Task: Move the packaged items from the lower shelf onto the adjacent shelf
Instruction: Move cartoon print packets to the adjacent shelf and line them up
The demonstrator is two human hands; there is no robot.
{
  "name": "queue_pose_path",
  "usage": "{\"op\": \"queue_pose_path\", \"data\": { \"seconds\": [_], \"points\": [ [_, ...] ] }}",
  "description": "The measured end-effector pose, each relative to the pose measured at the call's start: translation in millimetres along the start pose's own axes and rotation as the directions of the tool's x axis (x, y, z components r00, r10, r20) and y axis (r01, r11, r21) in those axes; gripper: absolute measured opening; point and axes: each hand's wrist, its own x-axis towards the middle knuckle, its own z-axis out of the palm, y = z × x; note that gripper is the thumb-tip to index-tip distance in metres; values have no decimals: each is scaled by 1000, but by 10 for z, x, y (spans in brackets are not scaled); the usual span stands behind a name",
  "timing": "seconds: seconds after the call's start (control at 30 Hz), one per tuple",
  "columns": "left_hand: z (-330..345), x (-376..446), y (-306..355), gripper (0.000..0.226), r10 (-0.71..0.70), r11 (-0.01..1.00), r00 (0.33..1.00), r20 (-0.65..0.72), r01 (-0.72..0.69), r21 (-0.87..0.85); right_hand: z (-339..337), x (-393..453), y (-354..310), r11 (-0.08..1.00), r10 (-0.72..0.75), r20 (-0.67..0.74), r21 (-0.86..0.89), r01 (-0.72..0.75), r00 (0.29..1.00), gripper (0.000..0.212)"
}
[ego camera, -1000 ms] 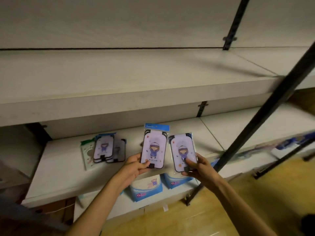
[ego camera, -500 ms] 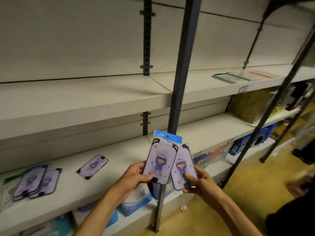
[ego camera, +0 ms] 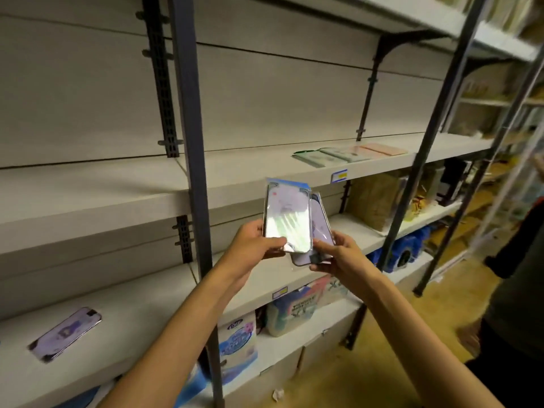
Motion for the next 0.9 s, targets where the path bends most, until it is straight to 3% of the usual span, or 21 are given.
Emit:
{"op": "queue_pose_path", "data": {
  "seconds": [0.27,0.53,0.67,0.77,0.9],
  "points": [
    [141,894,570,21,123,991,976,-180,-130,-26,-322,847,-630,990,-109,52,-88,113,993,23],
    [-12,1679,765,18,160,981,931,-327,-113,159,-640,1652,-1143,977,-157,60,-136,164,986,29],
    [92,1827,864,31,182,953,952,-245,-110,281,-719,2038,-1361,963,-176,47,-197,182,983,29],
    [140,1963,836,19,172,923,970,-172,-98,372,-713,2347,-1461,936,-196,40,-290,200,980,30],
    [187,2073,776,16,89,934,961,-261,10,356,-653,2714,-1467,888,-179,10,-428,166,984,24]
  ]
}}
